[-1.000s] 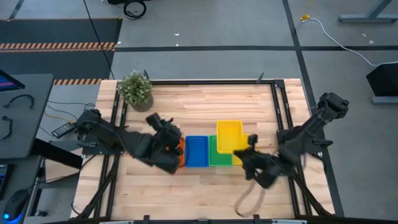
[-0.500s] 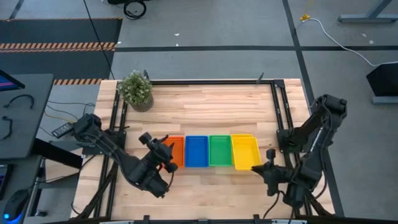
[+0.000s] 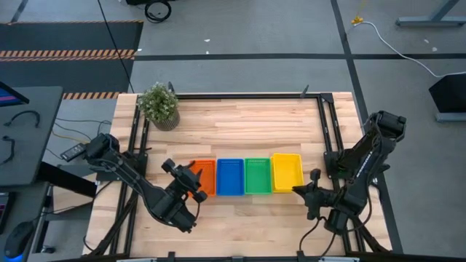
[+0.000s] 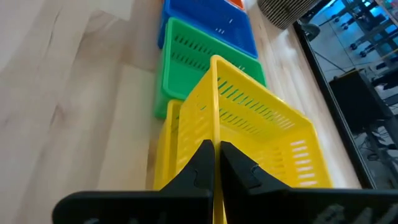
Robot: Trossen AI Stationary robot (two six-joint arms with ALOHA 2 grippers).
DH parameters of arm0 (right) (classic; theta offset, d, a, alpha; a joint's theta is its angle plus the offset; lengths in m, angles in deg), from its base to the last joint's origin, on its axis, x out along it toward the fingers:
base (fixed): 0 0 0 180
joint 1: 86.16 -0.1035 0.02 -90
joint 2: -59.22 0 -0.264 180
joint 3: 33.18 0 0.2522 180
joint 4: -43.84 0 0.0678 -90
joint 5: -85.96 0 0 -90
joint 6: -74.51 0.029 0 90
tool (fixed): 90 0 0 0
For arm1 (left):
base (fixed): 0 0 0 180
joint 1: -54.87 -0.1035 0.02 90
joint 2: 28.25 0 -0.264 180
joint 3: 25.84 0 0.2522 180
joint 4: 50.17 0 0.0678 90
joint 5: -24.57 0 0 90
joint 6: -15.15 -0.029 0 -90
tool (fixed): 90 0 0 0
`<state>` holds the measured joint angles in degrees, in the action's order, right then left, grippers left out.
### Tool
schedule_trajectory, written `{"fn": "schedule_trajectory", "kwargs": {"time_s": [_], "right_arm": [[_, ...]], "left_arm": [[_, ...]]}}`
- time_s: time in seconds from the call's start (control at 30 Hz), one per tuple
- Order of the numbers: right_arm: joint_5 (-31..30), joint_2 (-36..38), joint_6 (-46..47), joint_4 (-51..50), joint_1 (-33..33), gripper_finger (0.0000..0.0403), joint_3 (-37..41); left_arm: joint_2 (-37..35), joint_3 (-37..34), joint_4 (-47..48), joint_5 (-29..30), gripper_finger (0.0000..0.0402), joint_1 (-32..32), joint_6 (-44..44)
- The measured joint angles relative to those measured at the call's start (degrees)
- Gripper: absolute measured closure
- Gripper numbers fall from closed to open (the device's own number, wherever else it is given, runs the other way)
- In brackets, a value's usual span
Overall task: Stack baskets by color
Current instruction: Stack the top yellow bin on top of the bottom yellow bin
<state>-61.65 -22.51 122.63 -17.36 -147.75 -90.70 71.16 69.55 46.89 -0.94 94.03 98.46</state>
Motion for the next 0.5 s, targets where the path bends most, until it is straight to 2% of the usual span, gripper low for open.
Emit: {"fn": "schedule_trajectory", "kwargs": {"time_s": [0.17,0.3,0.5], "right_arm": [[0.3,0.0,-6.0,8.1,1.1,0.0393,3.4],[1.2,0.0,-7.2,9.3,1.1,0.0393,3.9],[9.2,0.0,-6.0,9.2,2.8,0.0387,3.9]], "left_arm": [[0.0,0.0,-0.3,0.0,0.0237,0.0,-0.2],[0.0,0.0,-0.3,-0.1,0.0237,0.0,-0.3],[0.0,0.0,-0.4,-0.1,0.0237,0.0,-0.4]]}}
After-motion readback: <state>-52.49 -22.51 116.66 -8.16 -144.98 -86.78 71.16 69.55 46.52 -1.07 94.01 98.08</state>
